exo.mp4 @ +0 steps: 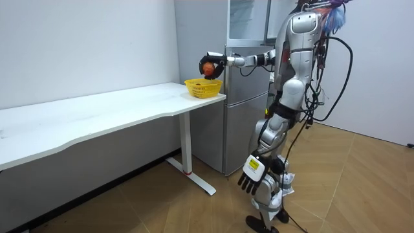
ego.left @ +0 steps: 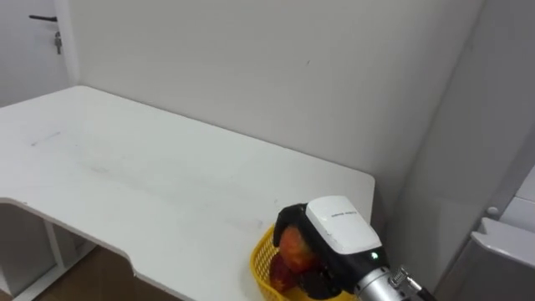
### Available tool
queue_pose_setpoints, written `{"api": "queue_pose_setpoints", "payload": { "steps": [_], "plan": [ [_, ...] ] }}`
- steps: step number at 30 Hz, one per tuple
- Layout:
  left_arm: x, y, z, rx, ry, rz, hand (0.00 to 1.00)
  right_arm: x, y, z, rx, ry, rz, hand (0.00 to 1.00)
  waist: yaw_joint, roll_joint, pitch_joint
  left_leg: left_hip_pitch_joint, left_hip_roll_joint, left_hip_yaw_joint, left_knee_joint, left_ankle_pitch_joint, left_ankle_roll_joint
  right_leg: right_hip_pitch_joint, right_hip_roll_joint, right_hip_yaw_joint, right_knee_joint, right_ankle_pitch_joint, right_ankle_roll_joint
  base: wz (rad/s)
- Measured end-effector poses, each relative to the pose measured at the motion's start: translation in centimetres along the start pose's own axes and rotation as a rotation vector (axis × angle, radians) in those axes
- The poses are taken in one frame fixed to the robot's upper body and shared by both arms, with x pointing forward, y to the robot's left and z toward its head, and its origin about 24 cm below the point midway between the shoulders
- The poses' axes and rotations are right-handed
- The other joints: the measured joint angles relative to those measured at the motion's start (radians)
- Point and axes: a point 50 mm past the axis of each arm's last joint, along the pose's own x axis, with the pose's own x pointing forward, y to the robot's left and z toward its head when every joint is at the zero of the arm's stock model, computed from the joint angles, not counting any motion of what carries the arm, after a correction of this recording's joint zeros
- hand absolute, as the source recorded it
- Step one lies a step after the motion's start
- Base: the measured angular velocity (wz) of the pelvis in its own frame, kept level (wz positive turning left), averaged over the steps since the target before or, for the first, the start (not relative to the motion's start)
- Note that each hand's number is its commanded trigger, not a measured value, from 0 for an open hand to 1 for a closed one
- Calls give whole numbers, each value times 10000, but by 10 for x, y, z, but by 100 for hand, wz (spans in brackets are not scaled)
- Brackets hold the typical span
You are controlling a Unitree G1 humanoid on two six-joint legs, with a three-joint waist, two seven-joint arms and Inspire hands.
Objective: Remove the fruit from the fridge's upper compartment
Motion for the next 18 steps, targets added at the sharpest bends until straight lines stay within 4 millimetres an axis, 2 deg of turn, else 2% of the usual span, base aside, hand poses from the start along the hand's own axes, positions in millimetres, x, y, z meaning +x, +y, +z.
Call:
{"api": "queue_pose_setpoints", "payload": {
  "steps": [1,2,3,4,5,11,18],
  "plan": [
    [0,0,0,1,-19,0,0,0,0,0,2,-1,0,100,3,1,0,1,0,-1,3,0,0,2,-1,-1,1,0,0,0],
    [0,0,1,1,-22,-7,0,0,0,0,16,3,5,73,7,1,1,6,0,-1,2,0,0,7,-1,-4,1,0,0,0],
    [0,0,1,3,-21,-21,0,0,1,0,26,17,17,73,9,2,1,12,1,0,3,0,0,11,-1,-4,1,0,0,0],
    [0,0,1,5,-20,-66,0,0,2,-1,45,75,84,8,19,4,2,25,1,0,5,0,0,27,-2,-3,3,0,0,0],
    [0,0,1,6,-21,-75,0,0,5,-4,60,198,196,0,19,4,3,31,2,0,10,0,-1,43,-4,-4,3,0,0,0],
    [0,-1,0,9,-1,-101,0,-1,14,-7,234,486,534,0,15,56,40,19,1,0,50,1,-1,66,-9,-20,5,0,0,0],
    [0,-1,0,10,1,-150,0,6,9,-4,199,338,471,0,16,84,66,17,-8,1,72,1,0,69,-17,-14,-8,-6,2,0]
  ]
}}
